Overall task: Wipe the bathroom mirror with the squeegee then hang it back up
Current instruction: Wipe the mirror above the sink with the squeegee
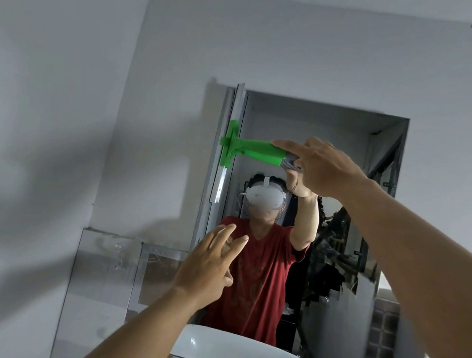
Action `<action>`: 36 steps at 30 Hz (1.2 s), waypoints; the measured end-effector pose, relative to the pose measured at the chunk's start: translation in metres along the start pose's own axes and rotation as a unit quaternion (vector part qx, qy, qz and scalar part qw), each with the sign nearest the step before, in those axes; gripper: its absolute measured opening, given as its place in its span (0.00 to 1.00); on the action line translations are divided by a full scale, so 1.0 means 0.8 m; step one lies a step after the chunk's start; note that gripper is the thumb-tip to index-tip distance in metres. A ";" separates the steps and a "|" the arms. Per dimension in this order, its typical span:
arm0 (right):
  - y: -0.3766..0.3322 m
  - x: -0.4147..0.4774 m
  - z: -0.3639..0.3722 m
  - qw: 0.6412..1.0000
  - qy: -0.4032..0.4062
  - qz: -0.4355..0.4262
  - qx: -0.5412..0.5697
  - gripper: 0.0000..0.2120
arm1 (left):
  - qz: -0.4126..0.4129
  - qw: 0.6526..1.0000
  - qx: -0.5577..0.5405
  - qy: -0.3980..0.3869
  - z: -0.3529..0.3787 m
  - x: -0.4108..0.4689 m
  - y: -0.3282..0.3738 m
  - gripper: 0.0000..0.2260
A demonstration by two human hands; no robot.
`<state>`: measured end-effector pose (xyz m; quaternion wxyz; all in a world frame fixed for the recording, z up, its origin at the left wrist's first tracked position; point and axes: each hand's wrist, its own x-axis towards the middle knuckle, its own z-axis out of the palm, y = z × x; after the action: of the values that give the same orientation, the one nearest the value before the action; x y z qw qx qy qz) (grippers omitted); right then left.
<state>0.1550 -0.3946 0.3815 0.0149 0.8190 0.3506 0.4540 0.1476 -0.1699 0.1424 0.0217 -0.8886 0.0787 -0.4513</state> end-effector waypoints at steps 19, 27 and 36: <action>0.081 -0.127 -0.004 0.986 0.048 0.148 0.054 0.32 | -0.014 1.000 0.016 -0.017 -0.006 0.000 0.006 0.44; 0.068 -0.162 0.005 0.963 0.060 0.235 0.116 0.32 | -0.006 1.000 0.018 -0.020 -0.010 -0.001 0.007 0.43; 0.020 -0.188 0.034 0.927 0.101 0.308 0.187 0.34 | 0.037 0.999 0.008 0.017 -0.036 0.013 -0.020 0.39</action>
<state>0.1328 -0.4874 0.2609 -0.3144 0.8243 0.1596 0.4430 0.1326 -0.1545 0.1693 0.0439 -0.8773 0.1086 -0.4655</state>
